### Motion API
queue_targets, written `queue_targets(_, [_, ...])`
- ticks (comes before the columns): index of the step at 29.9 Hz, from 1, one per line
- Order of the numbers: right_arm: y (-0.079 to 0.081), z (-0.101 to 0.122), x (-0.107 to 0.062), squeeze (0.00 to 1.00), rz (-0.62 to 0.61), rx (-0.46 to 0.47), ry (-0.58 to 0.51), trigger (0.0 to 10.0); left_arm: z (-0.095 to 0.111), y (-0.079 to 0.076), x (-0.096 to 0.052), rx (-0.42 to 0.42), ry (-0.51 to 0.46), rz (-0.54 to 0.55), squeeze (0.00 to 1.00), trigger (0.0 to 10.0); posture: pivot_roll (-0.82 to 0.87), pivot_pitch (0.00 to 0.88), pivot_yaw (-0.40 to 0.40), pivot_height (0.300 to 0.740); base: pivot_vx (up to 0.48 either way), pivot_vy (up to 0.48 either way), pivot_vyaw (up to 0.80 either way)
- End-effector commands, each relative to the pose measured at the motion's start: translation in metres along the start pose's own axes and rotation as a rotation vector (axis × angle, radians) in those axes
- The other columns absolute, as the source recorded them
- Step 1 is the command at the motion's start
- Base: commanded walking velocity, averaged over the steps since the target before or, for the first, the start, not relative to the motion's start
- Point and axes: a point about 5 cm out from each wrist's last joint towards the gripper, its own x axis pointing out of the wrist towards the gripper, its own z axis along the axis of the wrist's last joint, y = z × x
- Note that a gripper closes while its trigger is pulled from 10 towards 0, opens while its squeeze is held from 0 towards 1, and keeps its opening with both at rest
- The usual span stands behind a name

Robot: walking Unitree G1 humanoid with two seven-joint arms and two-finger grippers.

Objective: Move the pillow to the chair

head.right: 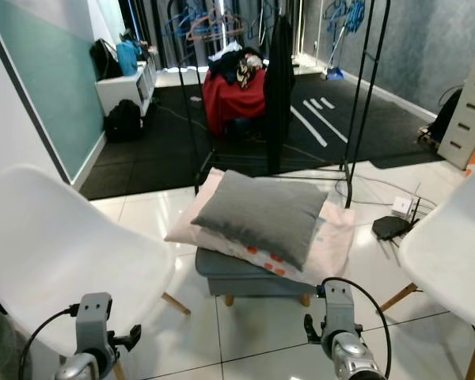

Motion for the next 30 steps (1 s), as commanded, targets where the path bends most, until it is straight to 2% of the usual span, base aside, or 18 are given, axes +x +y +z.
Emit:
queue_targets(1, [0.0062, -0.0017, 0.0005, 0.0, 0.011, 0.001, 0.012, 10.0, -0.0019, 0.0034, -0.0011, 0.008, 0.01, -0.003, 0.0, 10.0, -0.04, 0.031, 0.01, 0.74, 0.0, 0.0, 0.0])
queue_targets(13, [0.0068, -0.003, 0.0004, 0.0, 0.012, 0.0, 0.015, 10.0, -0.0036, 0.0008, -0.0016, 0.025, 0.014, -0.03, 0.0, 10.0, -0.04, 0.018, 0.013, 0.74, 0.0, -0.058, 0.0])
queue_targets(19, [0.0066, -0.0048, 0.0, 0.0, 0.012, -0.002, 0.02, 10.0, -0.0072, 0.0033, -0.0031, 0.017, 0.016, 0.007, 0.0, 10.0, -0.04, 0.008, 0.011, 0.74, 0.0, -0.08, 0.0])
queue_targets(30, [0.0064, -0.0063, -0.0004, 0.0, 0.013, -0.007, 0.023, 10.0, -0.0076, 0.0043, -0.0032, 0.007, 0.021, 0.002, 0.0, 10.0, -0.04, 0.009, 0.014, 0.74, 0.0, 0.0, 0.0])
